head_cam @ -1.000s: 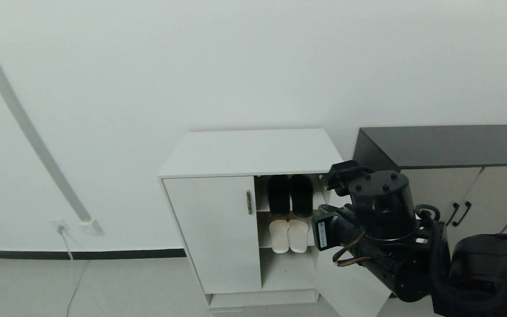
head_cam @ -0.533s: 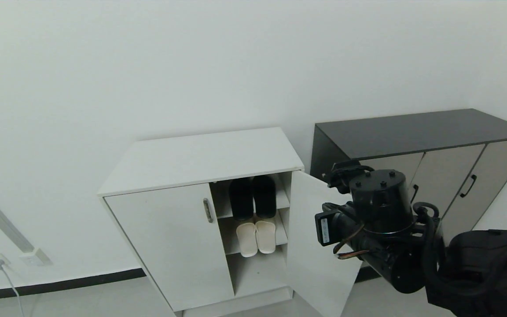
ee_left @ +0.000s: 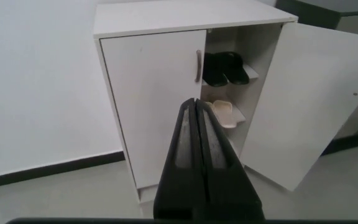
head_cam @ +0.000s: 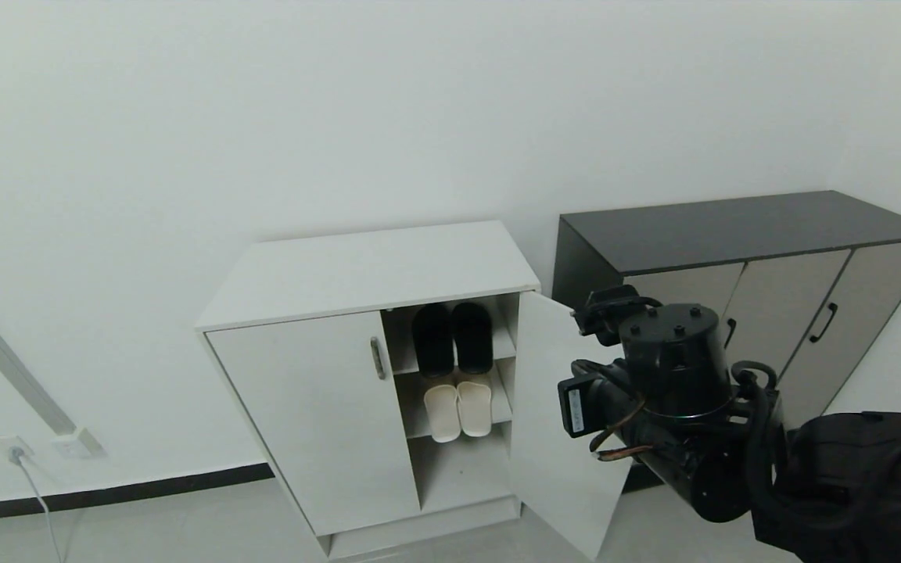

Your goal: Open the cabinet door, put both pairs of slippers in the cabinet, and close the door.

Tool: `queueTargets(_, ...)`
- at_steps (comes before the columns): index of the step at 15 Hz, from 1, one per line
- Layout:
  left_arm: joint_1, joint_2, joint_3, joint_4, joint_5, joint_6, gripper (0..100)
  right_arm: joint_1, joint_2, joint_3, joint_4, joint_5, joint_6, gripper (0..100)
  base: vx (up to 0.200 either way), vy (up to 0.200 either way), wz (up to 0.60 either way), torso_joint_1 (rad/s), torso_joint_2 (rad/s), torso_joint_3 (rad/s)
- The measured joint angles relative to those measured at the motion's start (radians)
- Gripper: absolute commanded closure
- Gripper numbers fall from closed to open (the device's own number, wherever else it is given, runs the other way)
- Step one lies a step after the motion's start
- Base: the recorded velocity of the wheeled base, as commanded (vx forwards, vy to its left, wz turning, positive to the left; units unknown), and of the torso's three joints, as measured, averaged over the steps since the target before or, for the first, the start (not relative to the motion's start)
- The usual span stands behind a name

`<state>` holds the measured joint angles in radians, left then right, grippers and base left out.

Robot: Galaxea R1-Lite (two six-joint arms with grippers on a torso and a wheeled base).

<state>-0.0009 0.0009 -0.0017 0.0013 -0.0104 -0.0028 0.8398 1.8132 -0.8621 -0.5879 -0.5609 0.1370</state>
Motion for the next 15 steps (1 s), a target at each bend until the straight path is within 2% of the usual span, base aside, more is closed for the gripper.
queueTargets(3,-0.001,0.000,0.000,0.000,0.000,0.000,100,-0.023,0.014,-0.001,-0.005,0.000,-0.001,100,0.000,0.000,0.00,0.000,0.00,0.000)
queueTargets(6,-0.001,0.000,0.000,0.000,0.000,0.000,100,-0.087,0.055,-0.042,-0.015,0.002,-0.002,100,0.000,0.000,0.00,0.000,0.00,0.000)
queueTargets(8,0.000,0.000,0.000,0.000,0.000,0.000,100,-0.167,0.093,-0.116,-0.009,0.040,-0.005,100,0.000,0.000,0.00,0.000,0.00,0.000)
queueTargets(11,0.000,0.000,0.000,0.000,0.000,0.000,100,-0.271,0.155,-0.258,0.072,0.094,-0.009,100,0.000,0.000,0.00,0.000,0.00,0.000)
queueTargets(15,0.000,0.000,0.000,0.000,0.000,0.000,100,-0.370,0.261,-0.412,0.100,0.156,-0.007,100,0.000,0.000,0.00,0.000,0.00,0.000)
